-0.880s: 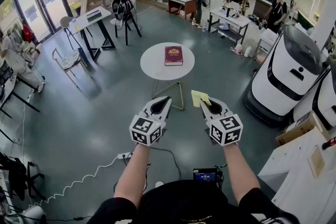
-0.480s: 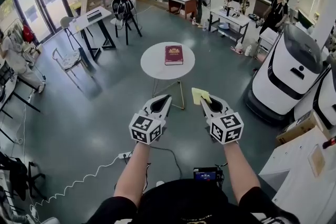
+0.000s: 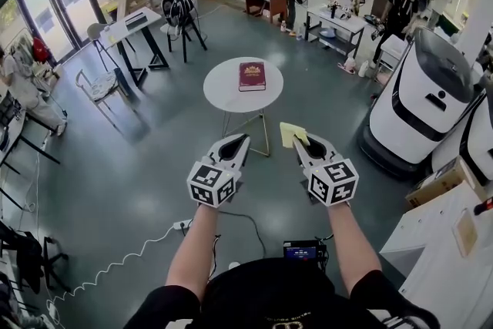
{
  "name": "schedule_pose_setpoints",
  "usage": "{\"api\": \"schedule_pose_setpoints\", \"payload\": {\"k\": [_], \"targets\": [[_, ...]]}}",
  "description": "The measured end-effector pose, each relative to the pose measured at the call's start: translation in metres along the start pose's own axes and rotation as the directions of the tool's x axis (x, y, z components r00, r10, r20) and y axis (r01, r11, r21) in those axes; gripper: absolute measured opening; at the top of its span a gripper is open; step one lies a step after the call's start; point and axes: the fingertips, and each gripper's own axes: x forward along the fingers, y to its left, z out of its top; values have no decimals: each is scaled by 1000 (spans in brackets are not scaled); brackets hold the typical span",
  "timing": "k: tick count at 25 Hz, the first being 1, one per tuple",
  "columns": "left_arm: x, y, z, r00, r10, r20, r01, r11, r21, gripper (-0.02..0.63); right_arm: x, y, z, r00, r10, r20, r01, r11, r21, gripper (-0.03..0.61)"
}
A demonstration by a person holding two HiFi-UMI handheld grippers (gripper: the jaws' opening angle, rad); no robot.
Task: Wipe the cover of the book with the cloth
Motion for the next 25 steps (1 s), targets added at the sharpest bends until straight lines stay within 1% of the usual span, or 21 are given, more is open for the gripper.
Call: {"api": "schedule_pose_setpoints", "payload": {"k": [10,18,21,25], "targets": [[30,-19,-6,999,38,-14,-38,999,-2,5,-13,-41,-5,1000,23,0,-23,1000,6,87],[52,-34,-11,994,105,-18,-105,994,-12,5,-17,-73,-8,996,86,-13,-86,996,-2,87],[58,-34,-19,991,128,-24,-129,991,-24,5,-13,-83,-14,995,101,-25,-101,995,2,87],[60,-23,-30,990,134,-40,-136,990,-40,5,-1,-87,-21,994,99,-39,-98,995,15,87]]}}
